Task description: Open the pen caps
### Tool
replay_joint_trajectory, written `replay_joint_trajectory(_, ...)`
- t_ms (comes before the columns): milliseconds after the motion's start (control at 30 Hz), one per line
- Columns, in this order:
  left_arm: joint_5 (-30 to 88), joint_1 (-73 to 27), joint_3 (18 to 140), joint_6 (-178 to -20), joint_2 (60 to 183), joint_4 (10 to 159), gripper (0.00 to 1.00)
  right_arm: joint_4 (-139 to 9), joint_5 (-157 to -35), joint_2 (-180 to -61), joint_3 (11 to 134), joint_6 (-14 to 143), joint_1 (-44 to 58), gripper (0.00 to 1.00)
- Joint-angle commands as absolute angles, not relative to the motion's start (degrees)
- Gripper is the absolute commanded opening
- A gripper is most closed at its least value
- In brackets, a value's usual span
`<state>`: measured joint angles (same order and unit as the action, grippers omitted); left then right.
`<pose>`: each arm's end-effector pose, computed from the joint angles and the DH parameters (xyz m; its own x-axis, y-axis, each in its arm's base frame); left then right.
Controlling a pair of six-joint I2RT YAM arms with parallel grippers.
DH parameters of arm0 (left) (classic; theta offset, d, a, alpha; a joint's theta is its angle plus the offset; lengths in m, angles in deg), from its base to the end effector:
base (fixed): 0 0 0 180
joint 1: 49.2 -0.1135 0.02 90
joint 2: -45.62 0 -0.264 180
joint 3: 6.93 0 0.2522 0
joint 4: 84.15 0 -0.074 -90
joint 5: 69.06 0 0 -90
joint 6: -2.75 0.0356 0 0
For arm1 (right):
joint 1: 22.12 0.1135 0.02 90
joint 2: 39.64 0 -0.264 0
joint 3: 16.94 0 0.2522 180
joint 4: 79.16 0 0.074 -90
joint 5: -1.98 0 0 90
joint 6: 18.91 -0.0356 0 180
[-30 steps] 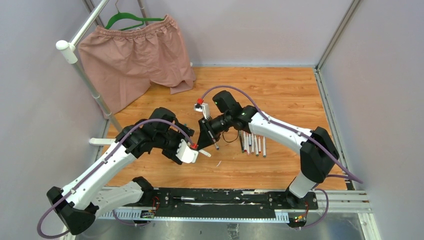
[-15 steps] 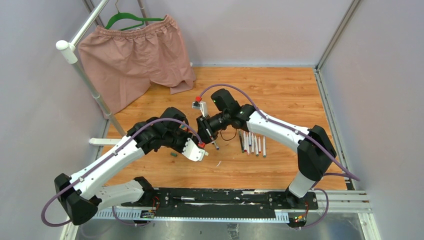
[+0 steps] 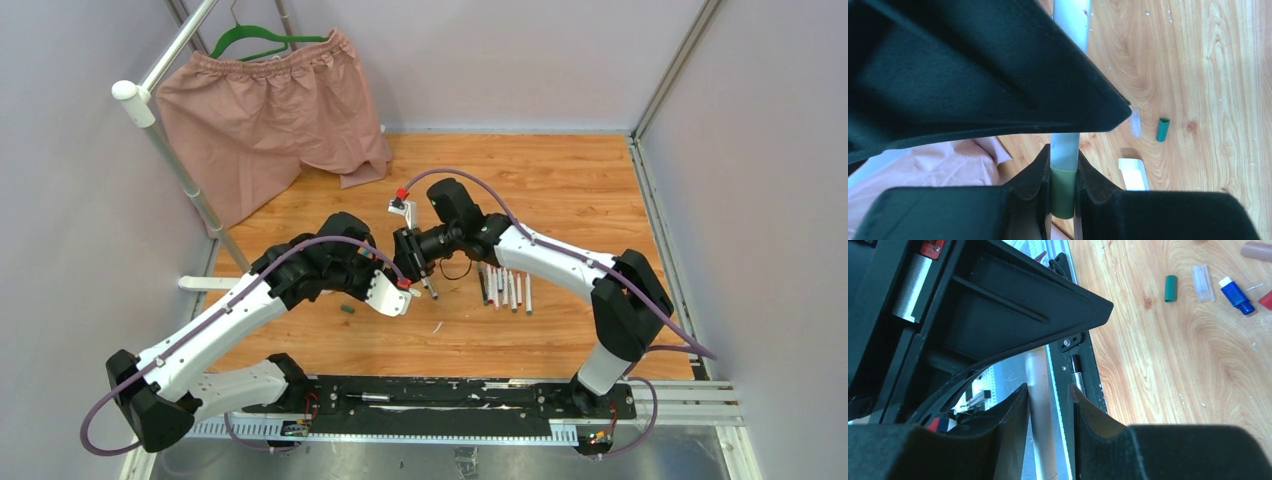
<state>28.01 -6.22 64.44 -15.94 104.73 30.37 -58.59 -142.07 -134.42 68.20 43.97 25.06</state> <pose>0.1407 -0.1371 0.3060 0.5042 0.8151 -0.2852 0.7891 -0.3007 0.5356 0.2322 0.2929 0.2866 -0.7175 -0.3805 -0.5835 -0.6506 0.0667 0.7565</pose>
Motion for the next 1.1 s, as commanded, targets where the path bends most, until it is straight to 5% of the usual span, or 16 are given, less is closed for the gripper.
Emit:
replay_joint_trajectory(0, 28.08, -5.69, 66.85, -18.08, 105.01, 32.17, 0.0, -68.32, -143.52, -135.58, 65.62, 36.72, 25.08, 0.38)
replay_joint_trajectory(100, 28.04, -5.69, 66.85, -18.04, 105.16, 32.14, 0.0, -69.25, -143.13, -135.18, 65.23, 36.2, 25.08, 0.31)
replay_joint_trajectory(233, 27.62, -5.69, 65.79, -17.38, 104.77, 32.13, 0.0, -69.13, -142.17, -133.84, 64.22, 36.24, 24.85, 0.01)
replay_joint_trajectory(1067, 21.03, -15.01, 65.91, -15.92, 112.78, 36.15, 0.0, -43.2, -131.41, -110.71, 45.17, 50.12, 19.28, 0.0)
